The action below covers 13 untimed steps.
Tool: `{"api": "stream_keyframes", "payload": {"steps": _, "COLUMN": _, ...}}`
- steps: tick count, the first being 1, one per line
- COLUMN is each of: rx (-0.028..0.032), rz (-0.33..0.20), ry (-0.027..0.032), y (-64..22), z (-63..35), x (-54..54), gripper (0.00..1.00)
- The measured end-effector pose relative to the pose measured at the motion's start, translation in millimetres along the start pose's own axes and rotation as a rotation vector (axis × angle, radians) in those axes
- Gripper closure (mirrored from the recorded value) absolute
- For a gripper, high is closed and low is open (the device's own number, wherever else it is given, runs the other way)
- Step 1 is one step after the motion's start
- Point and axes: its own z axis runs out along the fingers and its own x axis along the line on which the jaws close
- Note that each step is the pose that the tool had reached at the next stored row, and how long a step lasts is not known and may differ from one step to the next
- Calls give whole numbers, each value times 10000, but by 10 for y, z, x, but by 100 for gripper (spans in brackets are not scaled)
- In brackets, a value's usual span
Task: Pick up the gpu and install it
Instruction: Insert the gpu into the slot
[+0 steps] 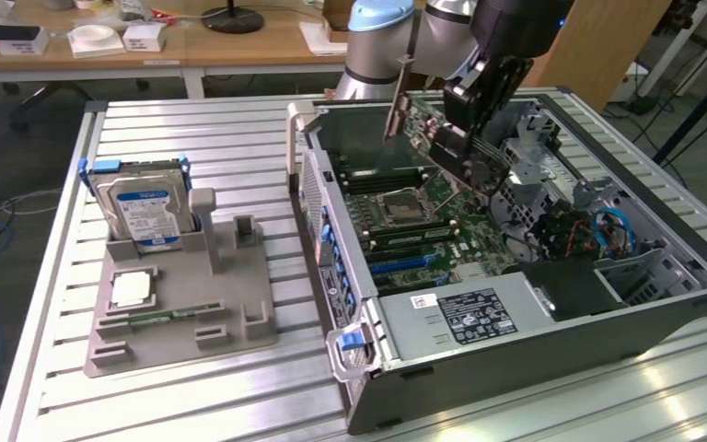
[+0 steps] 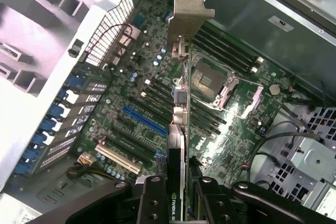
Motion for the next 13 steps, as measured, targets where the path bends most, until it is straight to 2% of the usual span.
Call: {"api": "stream_keyframes", "payload": {"steps": 13, "rx": -10, "rz": -666, "ry": 32, "y": -3, "z": 4, "x": -4, "gripper": 74}}
